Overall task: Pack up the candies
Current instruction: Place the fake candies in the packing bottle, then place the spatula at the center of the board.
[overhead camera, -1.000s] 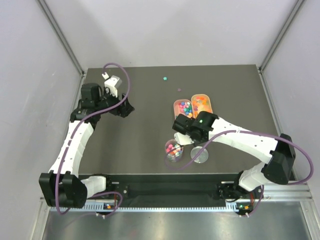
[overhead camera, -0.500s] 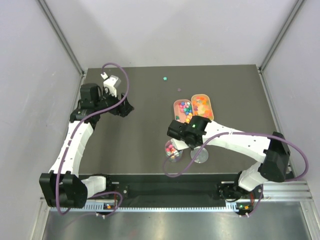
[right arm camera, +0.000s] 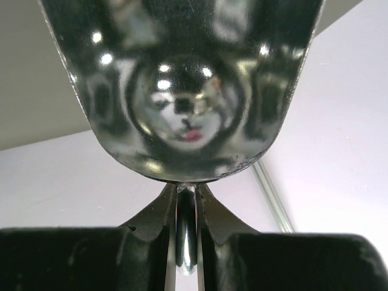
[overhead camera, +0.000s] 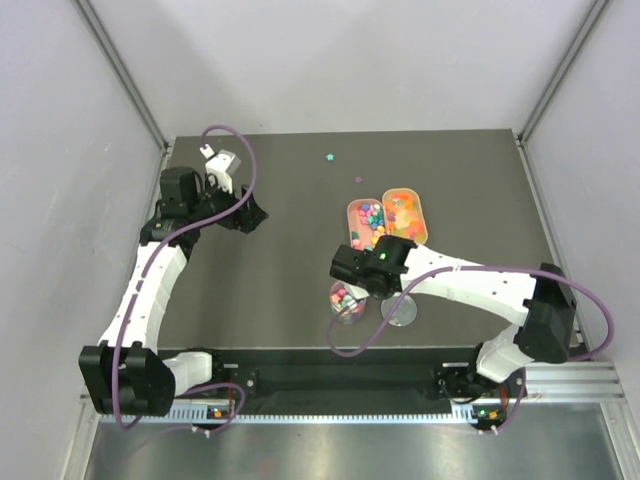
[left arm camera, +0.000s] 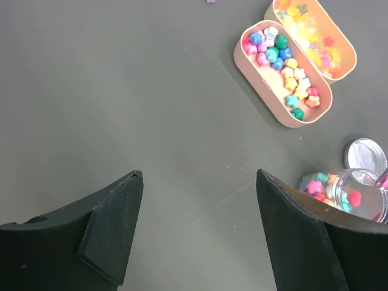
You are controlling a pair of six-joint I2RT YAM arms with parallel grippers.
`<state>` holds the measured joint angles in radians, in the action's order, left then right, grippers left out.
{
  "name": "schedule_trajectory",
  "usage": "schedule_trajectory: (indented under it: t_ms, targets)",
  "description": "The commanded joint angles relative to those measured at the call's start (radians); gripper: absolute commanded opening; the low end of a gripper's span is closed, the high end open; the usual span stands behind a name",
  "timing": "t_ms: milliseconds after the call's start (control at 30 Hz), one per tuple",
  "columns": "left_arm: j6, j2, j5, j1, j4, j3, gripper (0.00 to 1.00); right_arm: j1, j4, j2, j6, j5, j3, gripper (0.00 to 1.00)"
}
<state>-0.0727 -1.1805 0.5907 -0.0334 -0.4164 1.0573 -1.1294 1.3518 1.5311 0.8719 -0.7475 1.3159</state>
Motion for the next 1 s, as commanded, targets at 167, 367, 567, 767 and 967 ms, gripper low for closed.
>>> schedule_trajectory:
  t_ms: [167,367,567,767,967]
  targets:
    - [0.017,-0.013,0.038,0.007,0.045,0.046,0.8,-0.021,0.119,-0.014,0.003,-0.078,0.043,0.0]
    - [-0.01,-0.062,0.04,0.006,-0.024,0.115,0.8,0.237,0.084,-0.04,-0.18,0.134,0.028,0.0]
    - [-0.067,-0.134,0.069,-0.005,-0.108,0.204,0.79,0.719,-0.089,-0.01,-0.32,0.405,-0.003,0.0]
    - [-0.226,-0.275,0.012,-0.043,-0.272,0.362,0.79,1.066,-0.224,0.211,-0.456,0.692,0.066,0.0]
    - [-0.299,-0.383,-0.035,-0.051,-0.377,0.47,0.79,1.165,-0.26,0.496,-0.55,0.787,0.305,0.0]
